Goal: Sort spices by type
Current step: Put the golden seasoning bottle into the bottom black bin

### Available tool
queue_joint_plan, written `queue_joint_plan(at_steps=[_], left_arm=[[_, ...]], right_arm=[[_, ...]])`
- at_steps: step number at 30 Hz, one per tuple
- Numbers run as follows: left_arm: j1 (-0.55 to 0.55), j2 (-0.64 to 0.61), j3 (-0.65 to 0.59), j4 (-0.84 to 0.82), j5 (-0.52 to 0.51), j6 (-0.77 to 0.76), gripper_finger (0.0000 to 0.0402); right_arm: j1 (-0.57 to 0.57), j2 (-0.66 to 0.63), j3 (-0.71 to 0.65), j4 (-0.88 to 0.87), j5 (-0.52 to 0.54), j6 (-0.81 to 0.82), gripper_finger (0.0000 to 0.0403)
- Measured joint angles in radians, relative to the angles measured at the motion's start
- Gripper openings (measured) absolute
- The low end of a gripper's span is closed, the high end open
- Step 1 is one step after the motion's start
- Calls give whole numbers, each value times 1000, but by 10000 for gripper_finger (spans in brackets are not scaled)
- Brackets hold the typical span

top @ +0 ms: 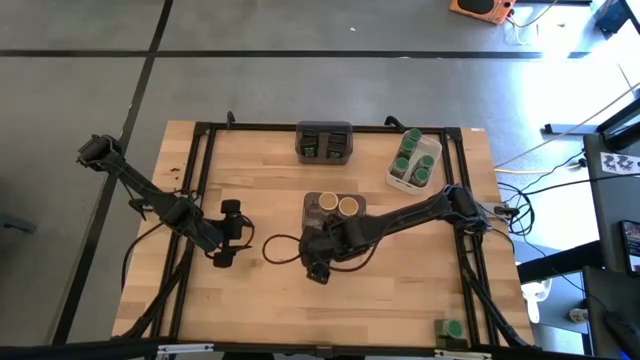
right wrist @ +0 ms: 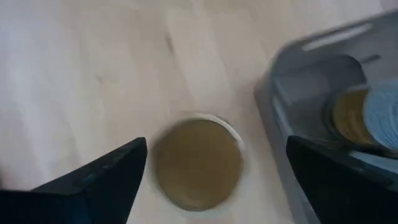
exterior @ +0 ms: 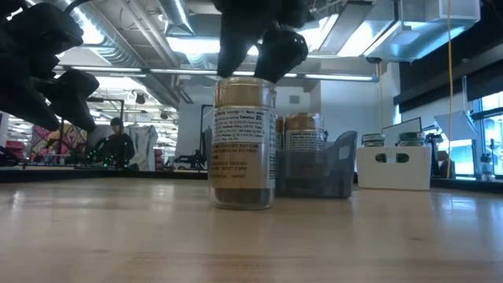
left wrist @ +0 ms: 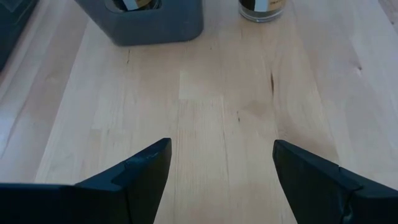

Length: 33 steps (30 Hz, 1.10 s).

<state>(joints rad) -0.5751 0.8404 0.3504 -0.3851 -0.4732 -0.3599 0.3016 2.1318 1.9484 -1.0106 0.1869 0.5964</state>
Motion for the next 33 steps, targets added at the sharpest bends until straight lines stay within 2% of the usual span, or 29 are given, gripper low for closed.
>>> queue_joint_plan(at_steps=[4, 9, 19, 26, 30, 33], left_arm=[[0, 0, 0, -2, 0, 0, 278], [0, 0, 0, -5, 0, -3, 278], [0, 0, 0, -5, 0, -4, 278], [0, 0, 0, -5, 0, -4, 278], [0, 0, 0, -5, 0, -4, 278], [0, 0, 0, -5, 0, -4, 278]], right_arm=[[1, 27, 5, 10, -3, 15, 391], [2, 41, 4, 43, -77, 6, 394], [-2, 49, -2, -24, 30, 0, 399], [-2, 39, 22, -21, 21, -1, 399], [10, 38, 61, -60, -41, -61, 399], [24, 37, 69, -66, -21, -154, 399]])
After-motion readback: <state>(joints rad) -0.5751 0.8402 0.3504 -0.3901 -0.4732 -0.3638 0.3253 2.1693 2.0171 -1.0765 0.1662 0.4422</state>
